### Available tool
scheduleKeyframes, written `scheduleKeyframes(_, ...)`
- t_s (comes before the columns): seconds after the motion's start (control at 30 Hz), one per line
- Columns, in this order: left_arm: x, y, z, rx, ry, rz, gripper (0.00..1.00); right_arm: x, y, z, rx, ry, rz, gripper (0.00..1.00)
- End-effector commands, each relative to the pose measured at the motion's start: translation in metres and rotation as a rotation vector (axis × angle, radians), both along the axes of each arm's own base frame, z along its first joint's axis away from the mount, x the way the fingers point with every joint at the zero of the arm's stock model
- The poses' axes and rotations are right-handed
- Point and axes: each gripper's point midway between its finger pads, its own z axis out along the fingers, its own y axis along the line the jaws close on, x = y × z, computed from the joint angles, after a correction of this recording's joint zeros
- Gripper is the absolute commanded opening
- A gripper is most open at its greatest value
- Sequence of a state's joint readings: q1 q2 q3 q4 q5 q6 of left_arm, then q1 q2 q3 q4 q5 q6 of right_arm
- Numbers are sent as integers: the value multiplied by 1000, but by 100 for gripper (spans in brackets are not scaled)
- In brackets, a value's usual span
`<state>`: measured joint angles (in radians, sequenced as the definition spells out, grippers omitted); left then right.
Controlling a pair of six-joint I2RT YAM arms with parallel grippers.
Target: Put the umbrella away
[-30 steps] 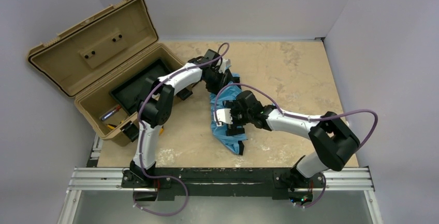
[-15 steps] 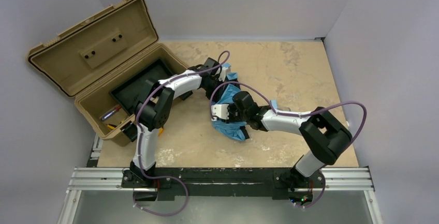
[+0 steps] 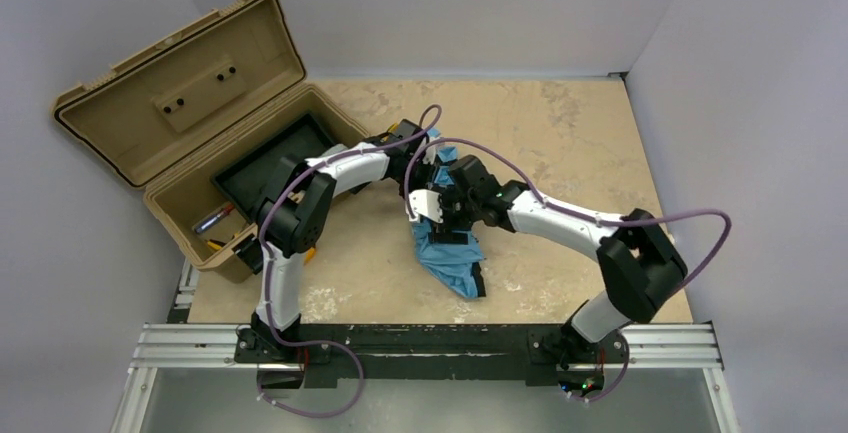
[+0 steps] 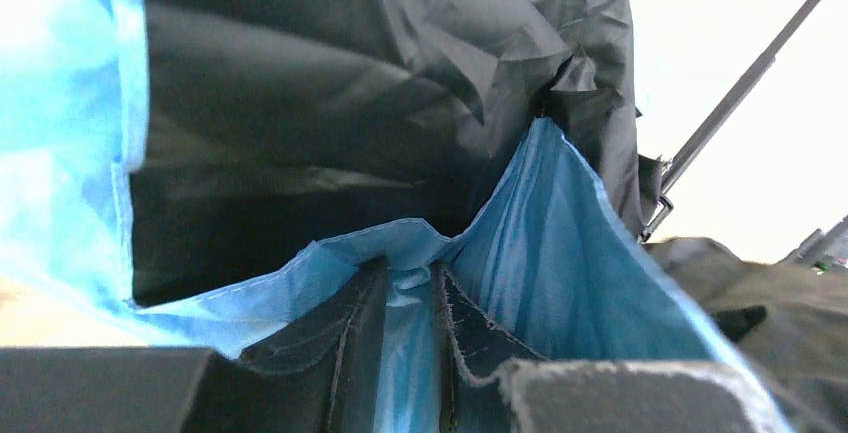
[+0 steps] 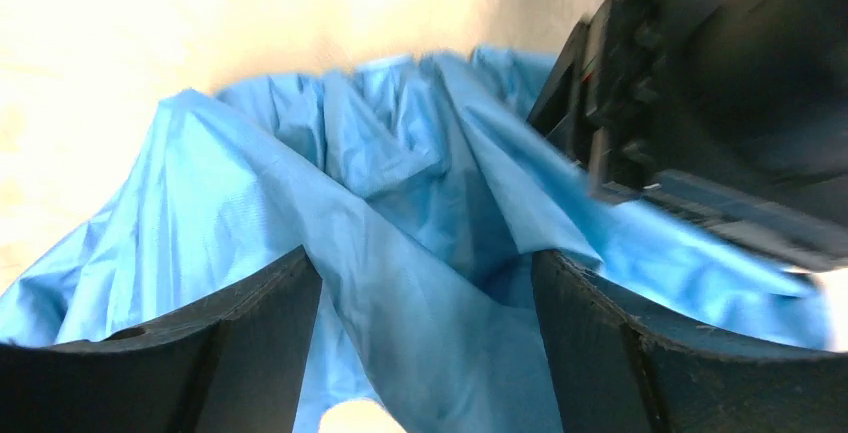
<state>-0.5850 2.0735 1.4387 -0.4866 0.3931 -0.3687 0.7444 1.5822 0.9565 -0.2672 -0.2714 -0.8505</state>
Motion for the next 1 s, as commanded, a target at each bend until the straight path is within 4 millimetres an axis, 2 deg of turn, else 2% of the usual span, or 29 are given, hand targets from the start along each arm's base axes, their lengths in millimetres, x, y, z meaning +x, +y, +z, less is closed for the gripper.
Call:
scheduleKeyframes(0.0,-52,18,-32,104,212,5,22,-35,18,67,127,47,176,74)
scheduleKeyframes(0.13,-50,17,-31,101,209,9,22,-60,13,86,156,67,238,74)
scheduleKeyframes(0.2,-49,15,-30,93,210,10,22,-75,9,78,134,43,282,74)
scheduleKeyframes(0.27,-49,14,-30,90,213,9,22,-82,4,59,99,26,274,70)
scheduleKeyframes(0.3,-49,14,-30,89,214,10,22,-85,1,47,74,30,269,63)
scheduleKeyframes(0.4,-50,13,-30,85,218,9,21,-98,-9,19,9,86,283,20)
scheduleKeyframes(0.43,-51,13,-30,85,221,7,21,-106,-13,11,-7,114,310,11)
scheduleKeyframes(0.5,-52,14,-30,86,224,2,21,-122,-16,2,-24,141,359,0)
scheduleKeyframes(0.57,-52,14,-30,87,224,-2,21,-131,-20,-10,-63,151,385,0)
scheduleKeyframes(0.63,-53,15,-31,88,226,-6,20,-126,-27,-30,-131,158,364,0)
scheduleKeyframes(0.7,-55,15,-31,83,231,-8,20,-111,-30,-48,-193,138,304,0)
scheduleKeyframes(0.8,-59,13,-33,70,242,-17,19,-86,-26,-61,-212,60,216,0)
scheduleKeyframes(0.87,-63,10,-34,62,251,-32,18,-63,-15,-59,-178,-25,146,0)
scheduleKeyframes(0.97,-74,6,-38,62,271,-59,17,-22,-1,-47,-123,-184,15,0)
